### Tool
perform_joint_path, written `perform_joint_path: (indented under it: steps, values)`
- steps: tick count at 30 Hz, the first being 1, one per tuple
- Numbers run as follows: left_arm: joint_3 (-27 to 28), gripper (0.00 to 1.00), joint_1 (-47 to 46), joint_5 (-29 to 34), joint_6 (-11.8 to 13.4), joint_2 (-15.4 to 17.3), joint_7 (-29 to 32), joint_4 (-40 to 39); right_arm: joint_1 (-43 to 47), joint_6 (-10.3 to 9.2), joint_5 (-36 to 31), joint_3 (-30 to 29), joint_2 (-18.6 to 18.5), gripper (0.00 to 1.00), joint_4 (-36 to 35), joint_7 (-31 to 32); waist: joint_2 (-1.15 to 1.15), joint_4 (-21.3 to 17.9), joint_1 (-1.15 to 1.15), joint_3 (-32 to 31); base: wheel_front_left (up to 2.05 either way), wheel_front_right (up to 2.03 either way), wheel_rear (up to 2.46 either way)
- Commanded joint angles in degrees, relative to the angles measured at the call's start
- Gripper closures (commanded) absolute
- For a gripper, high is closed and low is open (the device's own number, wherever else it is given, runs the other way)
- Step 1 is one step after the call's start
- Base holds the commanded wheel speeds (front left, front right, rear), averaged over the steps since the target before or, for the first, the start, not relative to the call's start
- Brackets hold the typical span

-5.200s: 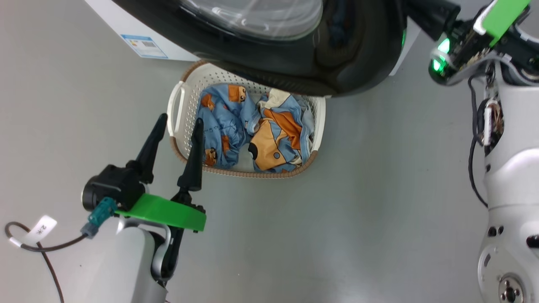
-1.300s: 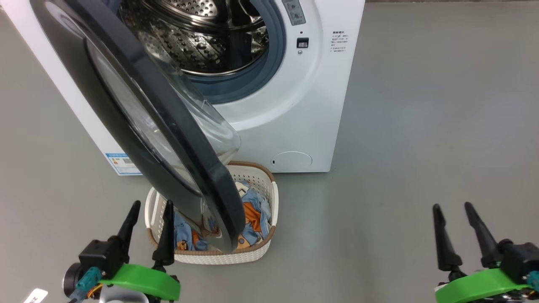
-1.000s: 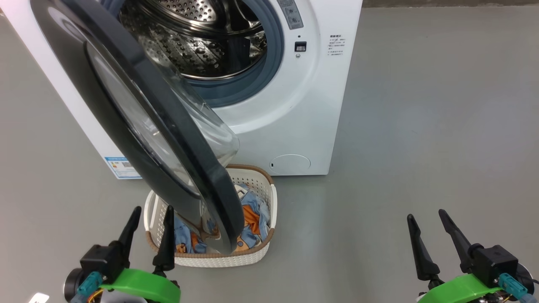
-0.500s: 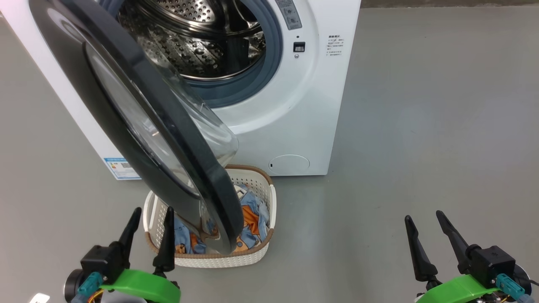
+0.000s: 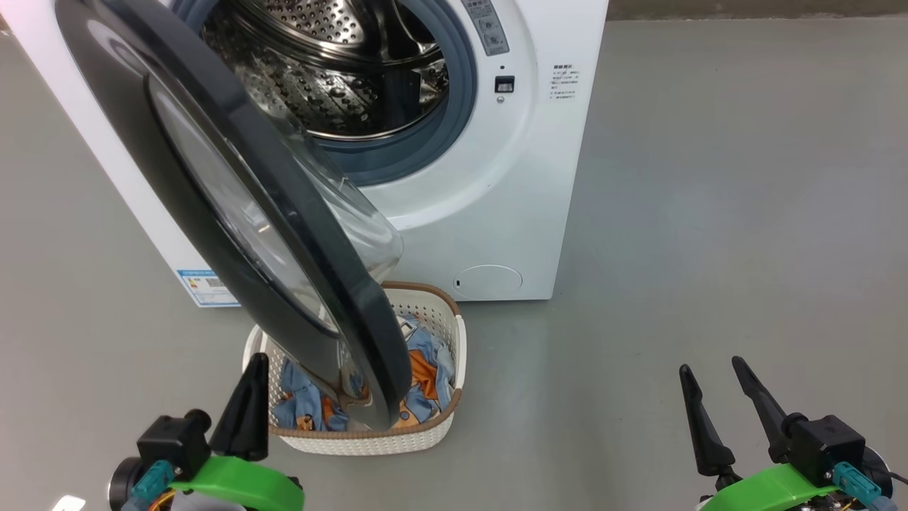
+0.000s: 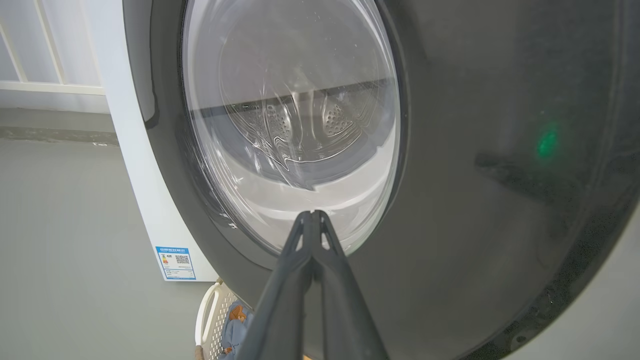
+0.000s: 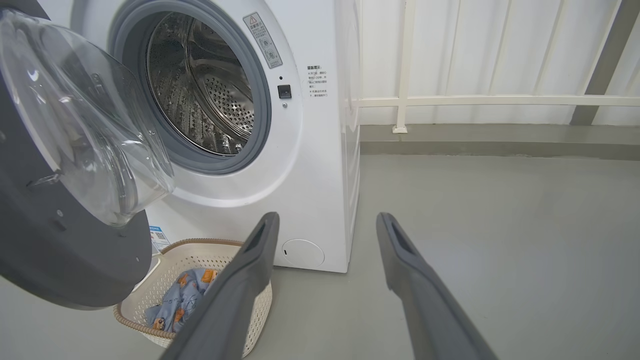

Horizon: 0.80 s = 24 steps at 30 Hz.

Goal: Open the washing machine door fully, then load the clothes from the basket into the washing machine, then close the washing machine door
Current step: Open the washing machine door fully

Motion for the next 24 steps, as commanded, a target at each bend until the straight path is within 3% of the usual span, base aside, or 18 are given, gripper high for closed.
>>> perform_joint_path:
  steps: [1,12,20,24]
  values:
    - [2.0,1.0,-0.9,0.2,0.4,1.0,-0.5,-1.2,-0.3,0.09,0.0,1.5,-0.1,0.0,-1.1,-0.7,0.0,0.0,0.0,0.0,0.0,0.0,0.0]
    - [7.0,1.0,-3.8,0.2,3.0,1.1,-0.5,-8.2,0.0,0.09,0.1,1.0,-0.1,0.0,-1.0,-0.8,0.0,0.7,0.0,0.1,0.0,0.0,0.0]
    - [10.0,1.0,-9.4,2.1,5.8,1.1,-0.5,-21.6,0.0,0.09,0.0,1.7,-0.1,0.0,-1.5,-0.9,0.0,0.7,0.0,0.4,0.0,0.0,0.0]
    - [6.7,1.0,-12.5,2.9,6.2,1.0,-0.5,-28.8,-0.1,0.09,0.1,2.4,-0.1,0.0,-1.6,-1.0,0.0,0.3,0.0,0.7,0.0,0.0,0.0]
